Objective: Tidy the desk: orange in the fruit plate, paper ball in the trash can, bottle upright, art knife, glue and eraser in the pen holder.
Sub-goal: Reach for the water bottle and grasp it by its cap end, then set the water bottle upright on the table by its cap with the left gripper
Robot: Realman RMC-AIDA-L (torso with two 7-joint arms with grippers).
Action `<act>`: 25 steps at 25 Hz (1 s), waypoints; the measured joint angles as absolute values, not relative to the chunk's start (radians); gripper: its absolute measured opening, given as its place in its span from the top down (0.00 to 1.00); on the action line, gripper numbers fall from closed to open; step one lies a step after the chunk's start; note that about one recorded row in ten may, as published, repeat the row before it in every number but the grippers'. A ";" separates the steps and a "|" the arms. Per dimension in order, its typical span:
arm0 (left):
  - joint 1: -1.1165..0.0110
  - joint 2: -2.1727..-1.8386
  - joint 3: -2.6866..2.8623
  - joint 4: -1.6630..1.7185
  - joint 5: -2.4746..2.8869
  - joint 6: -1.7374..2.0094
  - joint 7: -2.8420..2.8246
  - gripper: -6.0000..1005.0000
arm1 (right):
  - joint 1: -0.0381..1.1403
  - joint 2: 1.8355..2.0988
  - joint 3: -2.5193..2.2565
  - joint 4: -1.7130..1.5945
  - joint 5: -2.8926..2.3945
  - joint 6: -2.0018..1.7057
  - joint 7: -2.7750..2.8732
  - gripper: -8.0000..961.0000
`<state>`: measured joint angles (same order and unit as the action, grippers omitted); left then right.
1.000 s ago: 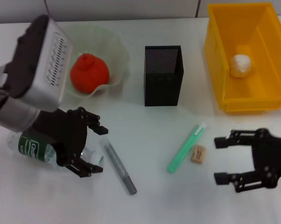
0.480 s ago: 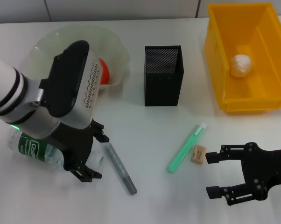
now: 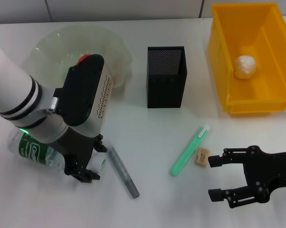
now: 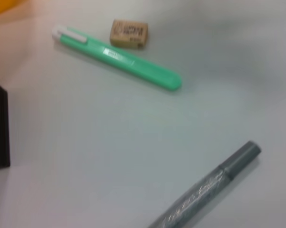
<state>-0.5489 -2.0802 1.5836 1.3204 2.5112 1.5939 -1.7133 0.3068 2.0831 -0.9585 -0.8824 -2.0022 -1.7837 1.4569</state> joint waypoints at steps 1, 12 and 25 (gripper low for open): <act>-0.555 -2.080 1.584 1.311 2.521 1.590 -1.714 0.23 | 0.307 2.083 -0.959 -0.882 -2.004 -1.782 1.459 0.13; -0.600 -2.080 1.607 1.245 2.554 1.563 -1.738 0.49 | 0.306 2.082 -0.957 -0.882 -2.011 -1.778 1.480 0.13; -0.594 -2.069 1.194 1.212 2.388 1.698 -1.560 0.55 | 0.310 2.080 -0.958 -0.888 -2.011 -1.788 1.510 0.13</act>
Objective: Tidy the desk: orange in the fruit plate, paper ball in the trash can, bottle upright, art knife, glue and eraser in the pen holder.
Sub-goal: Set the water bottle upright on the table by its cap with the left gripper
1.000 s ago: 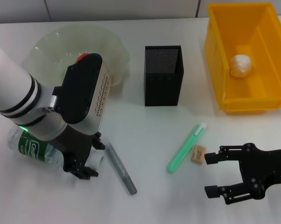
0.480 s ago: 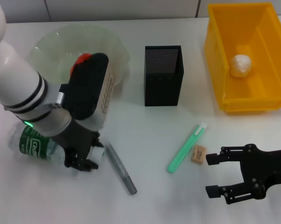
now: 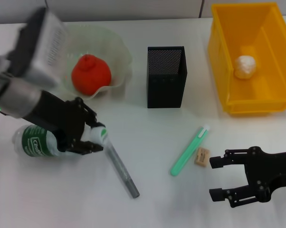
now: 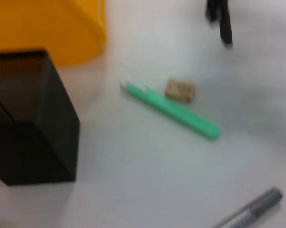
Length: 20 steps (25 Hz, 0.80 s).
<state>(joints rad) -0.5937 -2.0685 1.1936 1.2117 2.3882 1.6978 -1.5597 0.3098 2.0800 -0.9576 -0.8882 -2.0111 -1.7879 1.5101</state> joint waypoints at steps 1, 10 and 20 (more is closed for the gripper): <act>-0.597 -2.067 1.127 1.187 2.367 1.721 -1.527 0.55 | 0.311 2.080 -0.959 -0.889 -2.011 -1.788 1.513 0.13; -0.578 -2.042 0.715 0.959 2.203 1.754 -1.327 0.55 | 0.324 2.080 -0.960 -0.889 -2.011 -1.789 1.518 0.13; -0.518 -2.023 0.658 0.896 2.095 1.741 -1.290 0.55 | 0.340 2.080 -0.960 -0.884 -2.011 -1.784 1.529 0.13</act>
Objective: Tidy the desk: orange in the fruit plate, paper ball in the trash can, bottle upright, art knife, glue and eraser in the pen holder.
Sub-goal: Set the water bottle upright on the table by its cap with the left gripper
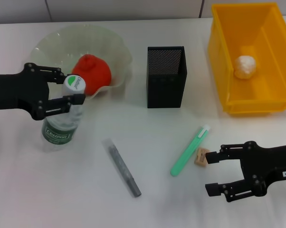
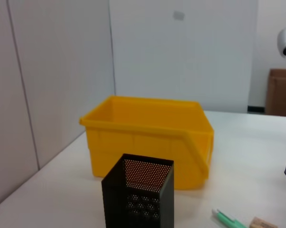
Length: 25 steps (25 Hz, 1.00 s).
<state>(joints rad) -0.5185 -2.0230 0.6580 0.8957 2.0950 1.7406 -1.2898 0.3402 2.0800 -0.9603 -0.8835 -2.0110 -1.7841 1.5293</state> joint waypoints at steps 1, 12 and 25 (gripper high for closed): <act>-0.510 -2.019 0.655 0.890 2.075 1.741 -1.287 0.55 | 0.341 2.080 -0.960 -0.884 -2.011 -1.784 1.529 0.13; -0.486 -2.014 0.564 0.848 2.032 1.738 -1.275 0.55 | 0.341 2.080 -0.960 -0.882 -2.011 -1.783 1.529 0.13; -0.457 -2.032 0.563 0.850 1.992 1.724 -1.235 0.55 | 0.336 2.080 -0.960 -0.882 -2.011 -1.785 1.541 0.13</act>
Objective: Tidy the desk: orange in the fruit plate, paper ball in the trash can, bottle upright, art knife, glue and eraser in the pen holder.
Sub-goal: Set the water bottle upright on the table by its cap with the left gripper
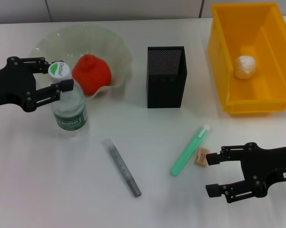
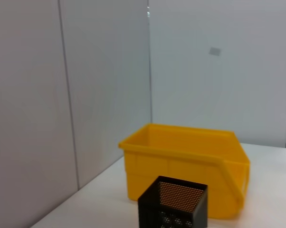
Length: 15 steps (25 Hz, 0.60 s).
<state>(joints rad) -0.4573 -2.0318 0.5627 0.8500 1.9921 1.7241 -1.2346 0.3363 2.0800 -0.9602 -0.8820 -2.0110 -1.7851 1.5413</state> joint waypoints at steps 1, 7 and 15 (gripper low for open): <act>-0.455 -2.034 0.561 0.850 1.989 1.721 -1.238 0.55 | 0.336 2.080 -0.960 -0.882 -2.011 -1.786 1.543 0.13; -0.446 -2.044 0.545 0.858 1.975 1.700 -1.275 0.55 | 0.339 2.080 -0.960 -0.882 -2.011 -1.789 1.543 0.13; -0.442 -2.033 0.516 0.893 1.962 1.715 -1.298 0.32 | 0.340 2.079 -0.960 -0.882 -2.011 -1.789 1.543 0.13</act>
<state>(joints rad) -0.4420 -2.0335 0.5165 0.8925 1.9624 1.7153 -1.2980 0.3405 2.0787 -0.9597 -0.8820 -2.0111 -1.7887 1.5433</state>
